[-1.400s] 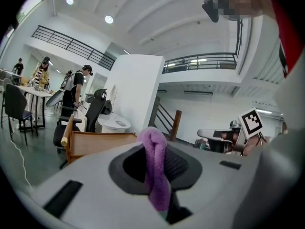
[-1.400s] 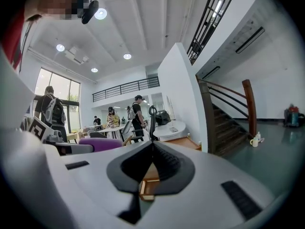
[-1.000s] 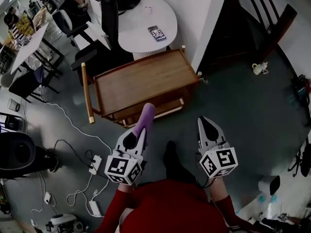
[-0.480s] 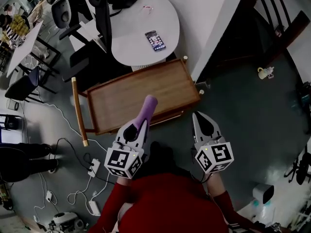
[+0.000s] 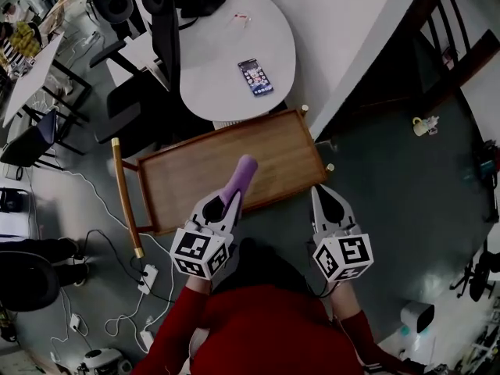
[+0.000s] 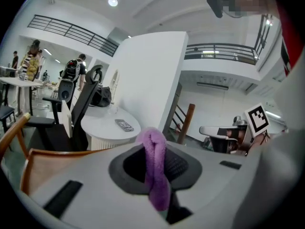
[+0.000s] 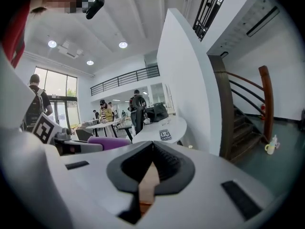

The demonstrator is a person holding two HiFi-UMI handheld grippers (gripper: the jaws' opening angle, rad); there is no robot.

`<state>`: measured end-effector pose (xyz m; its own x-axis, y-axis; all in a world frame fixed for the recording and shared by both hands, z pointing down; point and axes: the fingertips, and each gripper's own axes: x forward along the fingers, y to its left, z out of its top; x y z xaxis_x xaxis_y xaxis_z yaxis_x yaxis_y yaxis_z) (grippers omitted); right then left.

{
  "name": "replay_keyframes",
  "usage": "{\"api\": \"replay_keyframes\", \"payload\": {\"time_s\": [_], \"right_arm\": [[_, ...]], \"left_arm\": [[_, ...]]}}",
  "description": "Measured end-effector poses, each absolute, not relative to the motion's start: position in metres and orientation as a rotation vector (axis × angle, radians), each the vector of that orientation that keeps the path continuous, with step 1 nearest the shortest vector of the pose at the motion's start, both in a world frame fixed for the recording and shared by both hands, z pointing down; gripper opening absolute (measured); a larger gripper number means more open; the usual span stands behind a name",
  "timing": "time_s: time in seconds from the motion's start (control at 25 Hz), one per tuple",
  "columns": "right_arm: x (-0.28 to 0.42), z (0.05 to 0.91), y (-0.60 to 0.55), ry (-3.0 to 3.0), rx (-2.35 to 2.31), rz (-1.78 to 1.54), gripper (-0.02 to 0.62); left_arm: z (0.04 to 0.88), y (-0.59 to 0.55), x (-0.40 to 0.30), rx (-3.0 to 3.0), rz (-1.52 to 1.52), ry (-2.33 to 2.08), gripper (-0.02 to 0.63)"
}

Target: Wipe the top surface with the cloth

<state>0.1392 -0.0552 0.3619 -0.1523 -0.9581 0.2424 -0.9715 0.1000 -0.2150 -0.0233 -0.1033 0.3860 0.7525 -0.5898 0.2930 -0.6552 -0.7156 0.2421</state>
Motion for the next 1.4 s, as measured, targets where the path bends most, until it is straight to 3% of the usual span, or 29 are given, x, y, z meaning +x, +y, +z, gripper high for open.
{"api": "replay_keyframes", "payload": {"time_s": [0.48,0.84,1.04,1.4], "right_arm": [[0.183,0.37,-0.114,-2.267,2.045,0.468,0.012],[0.194,0.387,-0.133,-2.246,1.986,0.597,0.012],[0.184,0.393,-0.155,-2.295,1.888,0.608,0.012],[0.122,0.408,-0.191,-2.428,1.64,0.632,0.012]], "left_arm": [[0.474,-0.233,0.167,2.422,0.441,-0.689,0.057],[0.541,-0.276,0.202,2.227,0.74,-0.776,0.055],[0.548,-0.307,0.129,2.185,0.789,-0.967,0.054],[0.559,-0.304,-0.138,1.936,0.913,-1.459,0.054]]}}
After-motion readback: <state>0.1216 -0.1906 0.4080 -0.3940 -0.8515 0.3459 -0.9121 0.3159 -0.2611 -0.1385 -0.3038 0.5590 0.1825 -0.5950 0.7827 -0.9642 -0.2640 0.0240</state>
